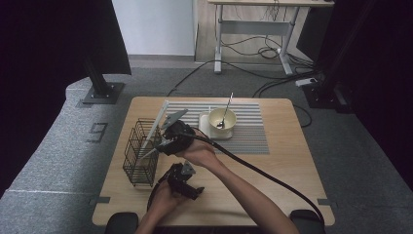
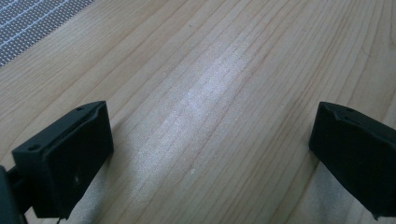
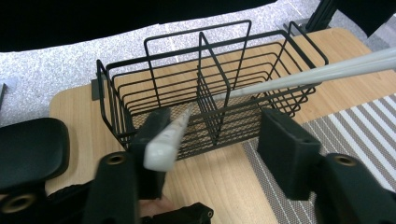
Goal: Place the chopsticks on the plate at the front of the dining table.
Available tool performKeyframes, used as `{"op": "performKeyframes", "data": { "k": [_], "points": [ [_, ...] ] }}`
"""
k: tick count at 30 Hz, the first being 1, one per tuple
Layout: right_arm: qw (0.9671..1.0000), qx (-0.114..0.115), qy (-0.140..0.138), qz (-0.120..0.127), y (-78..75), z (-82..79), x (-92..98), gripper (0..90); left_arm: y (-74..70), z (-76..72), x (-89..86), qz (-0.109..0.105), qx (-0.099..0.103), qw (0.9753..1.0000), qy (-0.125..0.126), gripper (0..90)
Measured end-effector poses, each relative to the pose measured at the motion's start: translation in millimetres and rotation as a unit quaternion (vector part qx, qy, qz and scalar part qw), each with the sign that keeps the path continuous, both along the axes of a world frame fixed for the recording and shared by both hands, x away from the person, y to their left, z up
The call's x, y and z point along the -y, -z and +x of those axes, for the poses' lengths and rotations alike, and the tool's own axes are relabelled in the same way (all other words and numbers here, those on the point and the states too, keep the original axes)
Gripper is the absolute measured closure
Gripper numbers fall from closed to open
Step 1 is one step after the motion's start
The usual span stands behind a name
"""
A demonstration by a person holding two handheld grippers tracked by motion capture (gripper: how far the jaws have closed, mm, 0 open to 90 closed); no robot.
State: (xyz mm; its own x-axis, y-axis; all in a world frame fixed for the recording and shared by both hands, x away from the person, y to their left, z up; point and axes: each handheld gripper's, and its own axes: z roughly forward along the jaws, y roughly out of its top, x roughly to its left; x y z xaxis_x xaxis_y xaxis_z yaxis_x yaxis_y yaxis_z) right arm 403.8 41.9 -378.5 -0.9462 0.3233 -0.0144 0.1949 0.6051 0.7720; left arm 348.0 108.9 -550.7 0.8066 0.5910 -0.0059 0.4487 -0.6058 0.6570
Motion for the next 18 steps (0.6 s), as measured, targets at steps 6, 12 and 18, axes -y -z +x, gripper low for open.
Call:
{"op": "performKeyframes", "data": {
  "k": [6,12,18],
  "points": [
    [0.9998,-0.001,-0.018,0.007,-1.0,-1.7,-0.5,69.3,-0.1,0.0,-0.1,0.001,0.000,1.0000,0.000,0.0],
    [0.9994,0.017,-0.030,0.004,-2.4,-6.0,-1.3,82.6,-0.1,0.0,0.0,0.001,0.000,1.0000,0.000,0.0],
    [0.9991,0.023,-0.035,-0.003,-4.2,-9.5,-1.6,83.0,0.1,0.1,0.0,0.000,0.001,1.0000,0.000,0.0]
  ]
}}
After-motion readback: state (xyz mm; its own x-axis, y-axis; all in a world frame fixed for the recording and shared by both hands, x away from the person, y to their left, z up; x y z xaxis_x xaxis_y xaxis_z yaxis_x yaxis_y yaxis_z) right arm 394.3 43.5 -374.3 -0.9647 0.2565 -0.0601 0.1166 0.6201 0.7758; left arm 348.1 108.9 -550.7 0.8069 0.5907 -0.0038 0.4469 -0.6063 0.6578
